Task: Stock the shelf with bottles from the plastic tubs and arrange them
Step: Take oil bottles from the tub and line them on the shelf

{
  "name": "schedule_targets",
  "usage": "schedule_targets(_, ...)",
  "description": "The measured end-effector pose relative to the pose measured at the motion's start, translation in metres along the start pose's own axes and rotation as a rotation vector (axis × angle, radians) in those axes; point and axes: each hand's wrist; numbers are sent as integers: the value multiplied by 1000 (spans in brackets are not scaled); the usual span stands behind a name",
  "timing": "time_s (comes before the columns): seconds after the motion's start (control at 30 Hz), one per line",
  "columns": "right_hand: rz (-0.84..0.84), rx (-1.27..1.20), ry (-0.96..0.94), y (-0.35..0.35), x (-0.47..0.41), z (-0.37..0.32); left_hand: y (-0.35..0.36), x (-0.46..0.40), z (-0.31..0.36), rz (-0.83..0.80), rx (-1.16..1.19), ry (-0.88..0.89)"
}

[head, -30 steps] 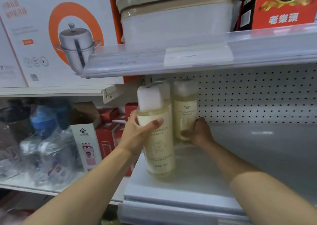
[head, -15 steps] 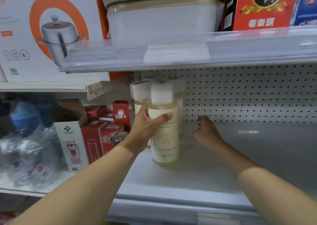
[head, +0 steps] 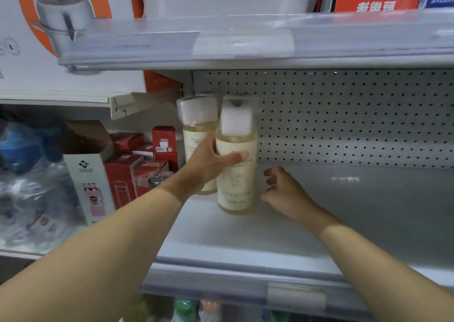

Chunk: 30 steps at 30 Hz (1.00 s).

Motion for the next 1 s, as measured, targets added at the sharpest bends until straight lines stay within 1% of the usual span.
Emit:
schedule_targets(0.1, -80, -13, -16, 8, 13, -10, -8, 6, 2, 16, -265, 16)
schedule_targets(0.17, -86, -32, -18, 20, 18, -16, -14, 14, -2, 33, -456, 35)
schedule_targets(0.23, -19, -10, -26, 34, 19, -20, -22, 24, -10, 44, -639, 38)
schedule_targets(0.3, 87, 23, -17, 44, 17, -24, -31, 32, -20, 57, -811, 16)
schedule_targets(0.4, 162, 52, 2, 48, 12, -26, -43, 42, -30, 65, -974, -45)
schedule_targets(0.6, 215, 85, 33, 52, -7, -28, -59, 51, -40, 59, -1069, -120)
schedule_targets(1.0, 243, 102, 102, 58, -21, -32, -65, 53, -42, 36, -1144, -149)
Point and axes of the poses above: each hand's wrist, its own x-axis away from the middle knuckle, its own y-axis out of the palm, z = x × y, and after that the axes turned 5 degrees about -x, right-handed
